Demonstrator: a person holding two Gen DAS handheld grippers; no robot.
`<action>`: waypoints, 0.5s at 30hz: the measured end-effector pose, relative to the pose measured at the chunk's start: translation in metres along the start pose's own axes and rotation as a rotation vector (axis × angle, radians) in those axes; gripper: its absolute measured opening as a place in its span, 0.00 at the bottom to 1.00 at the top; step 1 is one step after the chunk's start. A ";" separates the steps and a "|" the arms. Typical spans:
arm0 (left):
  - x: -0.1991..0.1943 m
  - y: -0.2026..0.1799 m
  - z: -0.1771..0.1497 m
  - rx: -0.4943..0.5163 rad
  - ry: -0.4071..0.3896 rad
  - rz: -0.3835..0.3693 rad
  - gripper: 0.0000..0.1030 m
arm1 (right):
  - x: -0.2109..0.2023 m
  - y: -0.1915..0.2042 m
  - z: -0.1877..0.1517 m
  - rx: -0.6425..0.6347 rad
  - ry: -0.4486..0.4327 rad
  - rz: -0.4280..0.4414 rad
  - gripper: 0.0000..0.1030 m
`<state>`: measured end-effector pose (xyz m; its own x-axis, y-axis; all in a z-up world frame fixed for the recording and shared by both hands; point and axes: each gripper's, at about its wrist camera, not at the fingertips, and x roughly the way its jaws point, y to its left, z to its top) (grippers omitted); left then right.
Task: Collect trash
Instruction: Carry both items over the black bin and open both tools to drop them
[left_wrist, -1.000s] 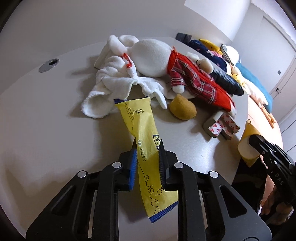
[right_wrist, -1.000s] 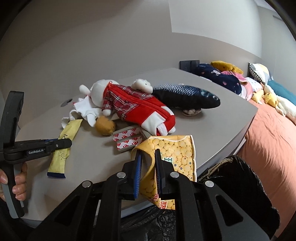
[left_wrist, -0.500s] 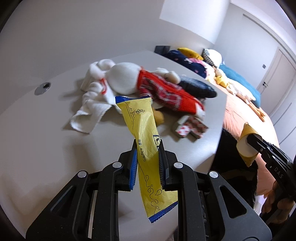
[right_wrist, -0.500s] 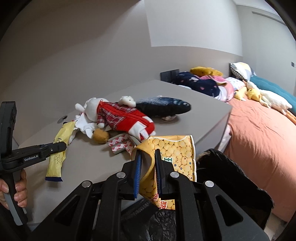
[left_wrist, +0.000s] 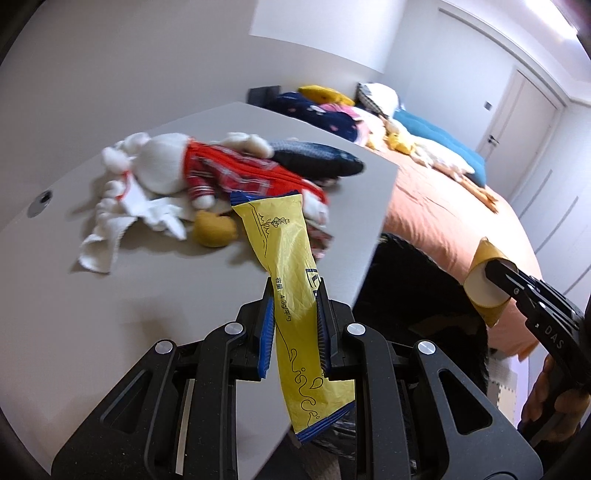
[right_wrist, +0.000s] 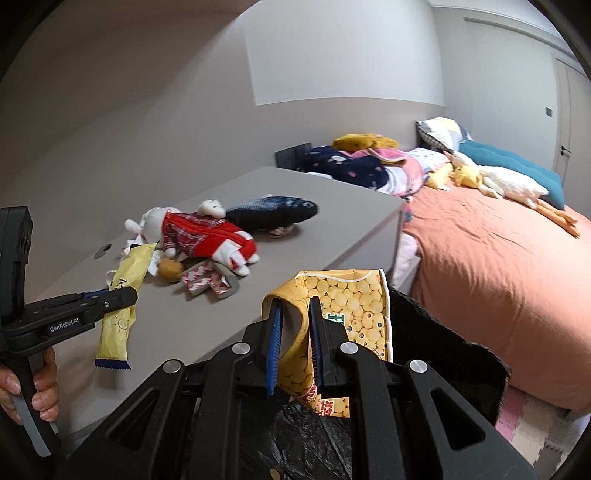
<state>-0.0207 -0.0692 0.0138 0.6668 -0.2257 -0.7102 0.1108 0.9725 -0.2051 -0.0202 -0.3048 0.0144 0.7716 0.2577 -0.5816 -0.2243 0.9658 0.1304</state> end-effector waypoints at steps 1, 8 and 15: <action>0.002 -0.006 0.001 0.013 0.002 -0.008 0.19 | -0.002 -0.002 -0.001 0.005 -0.001 -0.006 0.15; 0.012 -0.034 0.002 0.077 0.020 -0.055 0.19 | -0.015 -0.017 -0.005 0.032 -0.002 -0.059 0.15; 0.018 -0.065 -0.002 0.152 0.044 -0.106 0.19 | -0.031 -0.039 -0.010 0.077 -0.006 -0.121 0.15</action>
<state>-0.0170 -0.1363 0.0127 0.6131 -0.3263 -0.7195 0.2906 0.9400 -0.1787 -0.0416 -0.3507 0.0192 0.7937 0.1392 -0.5921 -0.0835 0.9892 0.1206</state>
